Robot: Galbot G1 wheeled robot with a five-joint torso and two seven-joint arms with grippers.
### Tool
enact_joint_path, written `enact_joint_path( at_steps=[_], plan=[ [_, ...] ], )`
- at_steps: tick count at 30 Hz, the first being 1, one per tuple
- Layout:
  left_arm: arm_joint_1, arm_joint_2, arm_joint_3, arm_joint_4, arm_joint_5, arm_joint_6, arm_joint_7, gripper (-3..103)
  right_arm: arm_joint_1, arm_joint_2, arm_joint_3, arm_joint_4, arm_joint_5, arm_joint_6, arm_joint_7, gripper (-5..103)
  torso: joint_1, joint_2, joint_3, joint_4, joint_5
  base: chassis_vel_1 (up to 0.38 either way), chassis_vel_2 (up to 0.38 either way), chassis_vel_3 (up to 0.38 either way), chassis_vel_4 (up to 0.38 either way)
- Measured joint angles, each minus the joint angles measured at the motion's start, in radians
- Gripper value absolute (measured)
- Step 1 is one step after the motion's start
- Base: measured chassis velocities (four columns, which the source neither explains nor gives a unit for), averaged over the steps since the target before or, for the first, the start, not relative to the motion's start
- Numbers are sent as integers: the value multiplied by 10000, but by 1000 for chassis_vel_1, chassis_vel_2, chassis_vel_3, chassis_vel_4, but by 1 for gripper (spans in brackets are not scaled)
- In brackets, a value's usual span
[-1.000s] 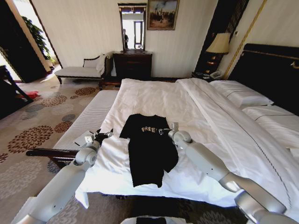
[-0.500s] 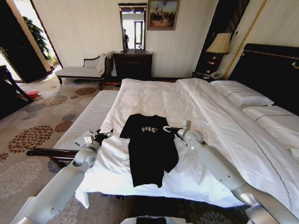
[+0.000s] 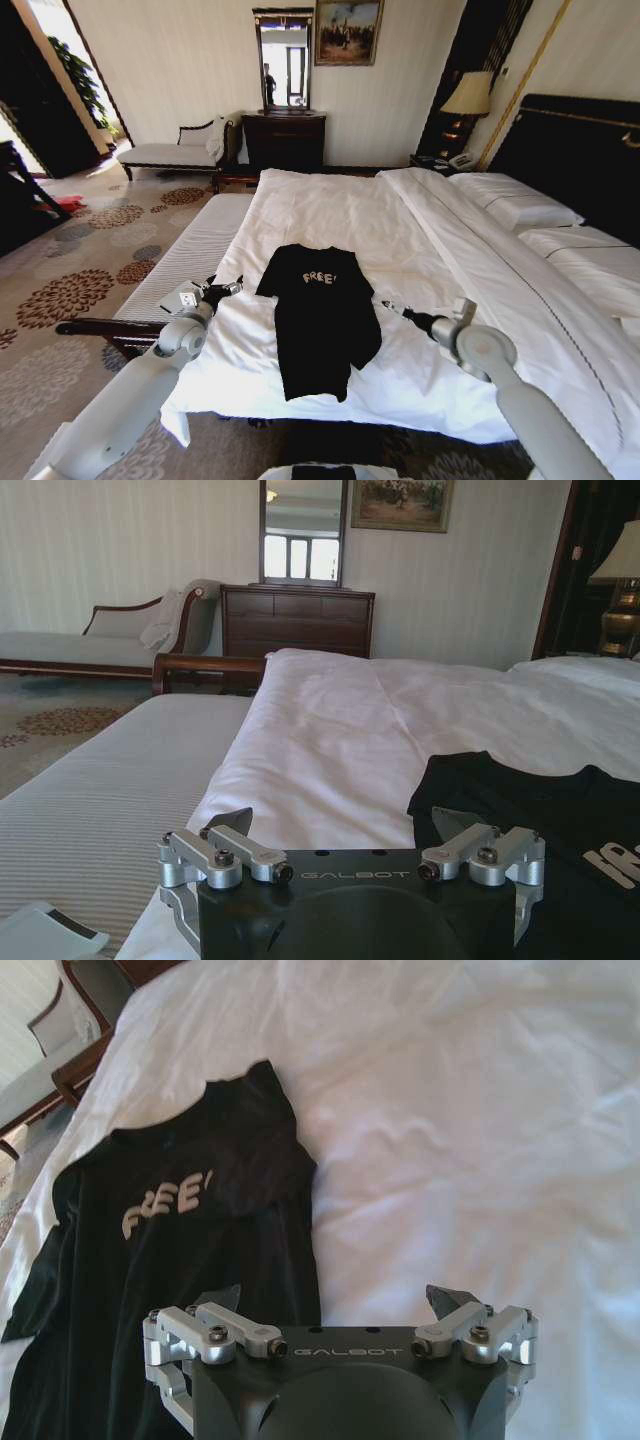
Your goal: Fold the clothes on the bed.
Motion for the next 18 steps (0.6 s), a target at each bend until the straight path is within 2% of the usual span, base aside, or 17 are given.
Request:
enact_joint_path(
  at_steps=[4,10,12,18],
  plan=[
    [39,12,12,-63,4,5,1,100,-667,172,466,359,627,-325,27,100,1,0,1,3,0,0,0,0,0],
    [132,93,-77,-141,2,12,-3,100,-1168,248,650,690,1054,-377,-95,100,1,0,1,4,1,0,0,0,0],
    [147,99,-97,-141,2,14,-4,100,-1232,280,610,726,1055,-380,-163,100,1,0,1,5,-1,0,0,0,0],
    [242,115,-203,-161,5,18,-13,100,-1514,490,-42,664,256,-382,-684,100,1,0,2,5,-1,0,0,0,0]
  ],
)
